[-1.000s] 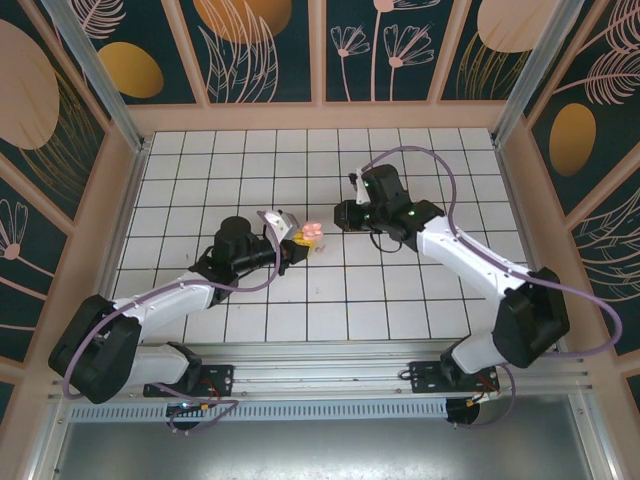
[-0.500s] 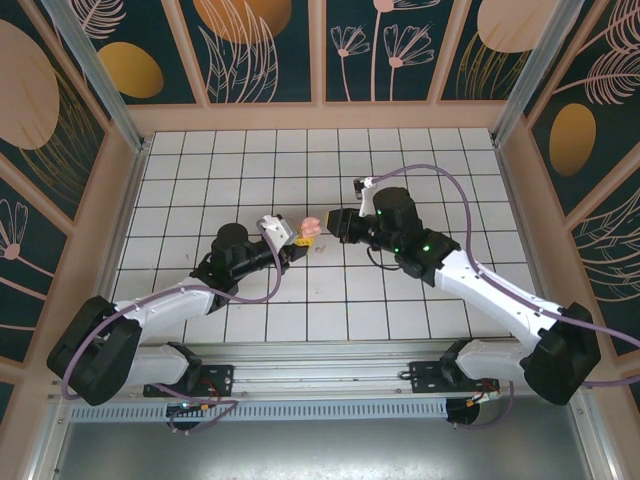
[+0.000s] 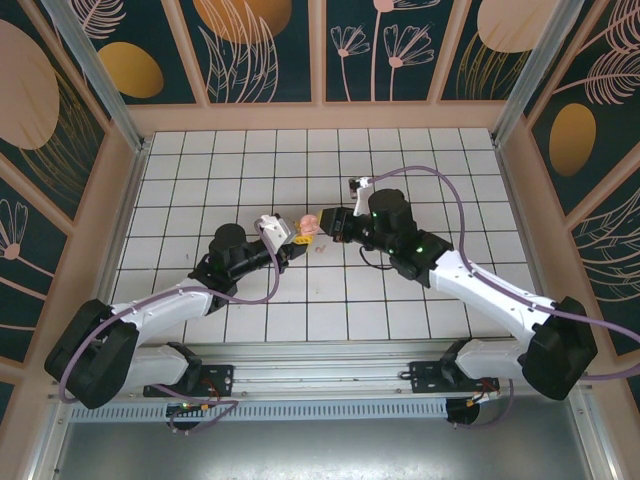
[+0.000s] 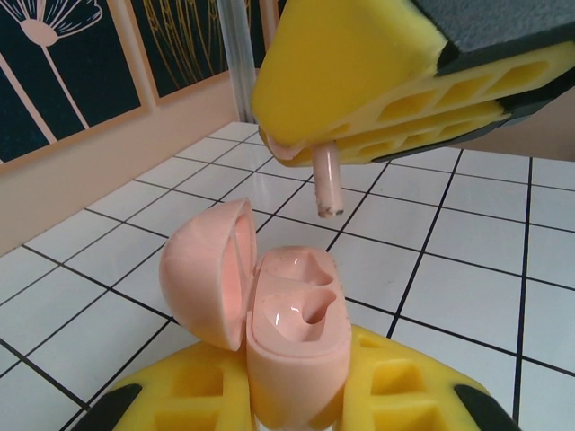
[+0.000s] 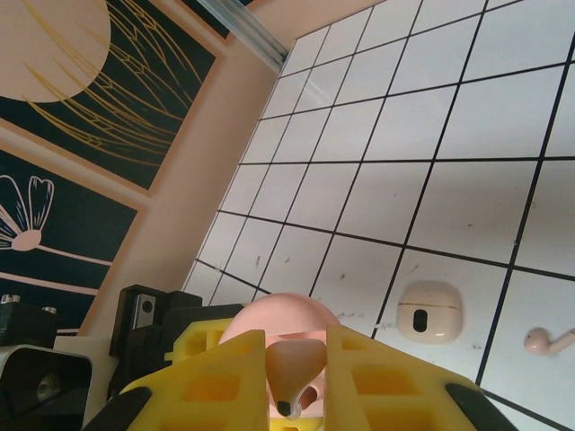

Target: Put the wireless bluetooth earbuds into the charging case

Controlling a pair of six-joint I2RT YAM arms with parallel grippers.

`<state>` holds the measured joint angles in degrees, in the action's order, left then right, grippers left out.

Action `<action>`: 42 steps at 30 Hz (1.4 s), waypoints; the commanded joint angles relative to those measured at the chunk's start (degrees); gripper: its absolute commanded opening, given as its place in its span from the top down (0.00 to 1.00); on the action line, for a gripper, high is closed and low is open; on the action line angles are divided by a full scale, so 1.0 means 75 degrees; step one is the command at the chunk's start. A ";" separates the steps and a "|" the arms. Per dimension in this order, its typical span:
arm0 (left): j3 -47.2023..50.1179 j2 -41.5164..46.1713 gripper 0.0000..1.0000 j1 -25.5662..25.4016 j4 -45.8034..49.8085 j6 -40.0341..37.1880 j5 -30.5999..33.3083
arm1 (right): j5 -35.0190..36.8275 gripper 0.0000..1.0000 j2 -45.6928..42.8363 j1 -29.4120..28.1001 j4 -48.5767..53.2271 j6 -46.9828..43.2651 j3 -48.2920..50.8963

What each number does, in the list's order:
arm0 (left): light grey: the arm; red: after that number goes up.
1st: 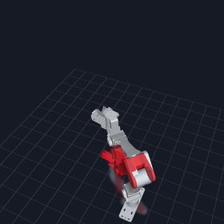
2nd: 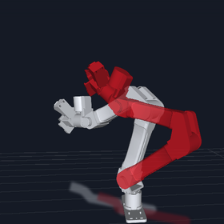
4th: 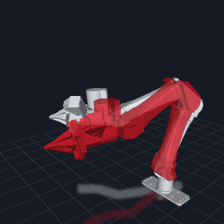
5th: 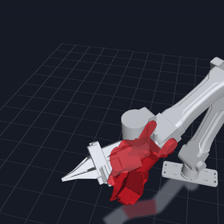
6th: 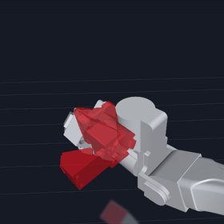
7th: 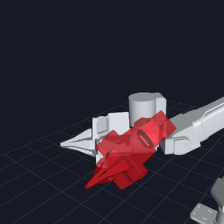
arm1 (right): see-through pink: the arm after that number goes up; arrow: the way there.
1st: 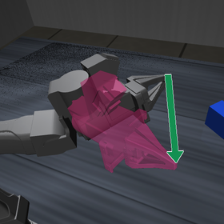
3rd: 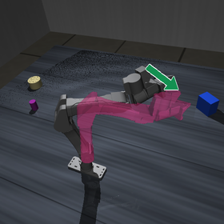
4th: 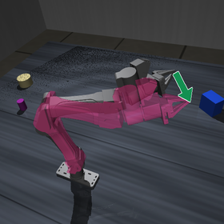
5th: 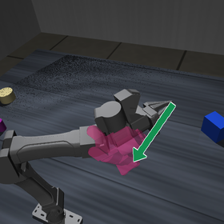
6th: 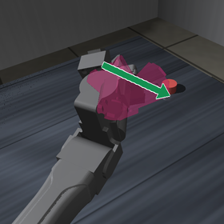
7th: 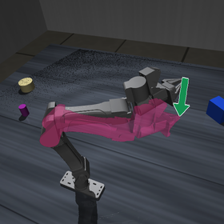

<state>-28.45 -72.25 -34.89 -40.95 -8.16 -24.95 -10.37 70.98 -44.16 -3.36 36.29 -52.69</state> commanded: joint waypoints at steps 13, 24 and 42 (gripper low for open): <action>-0.0016 0.0305 0.90 -0.0062 -0.0364 -0.0053 0.0170 | 0.0270 0.82 0.0273 -0.0217 -0.0282 0.0140 0.0066; -0.0030 0.0362 0.90 -0.0068 -0.0370 -0.0028 0.0300 | 0.0448 0.82 0.0440 -0.0393 -0.0309 0.0162 -0.0065; -0.0108 0.0283 0.90 -0.0066 -0.0259 -0.0002 0.0327 | 0.1306 0.82 -0.0108 -0.0490 -0.0923 0.0130 0.0007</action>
<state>-28.45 -70.96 -34.96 -40.80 -8.14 -21.98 -3.18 71.37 -47.05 -7.01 37.01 -52.71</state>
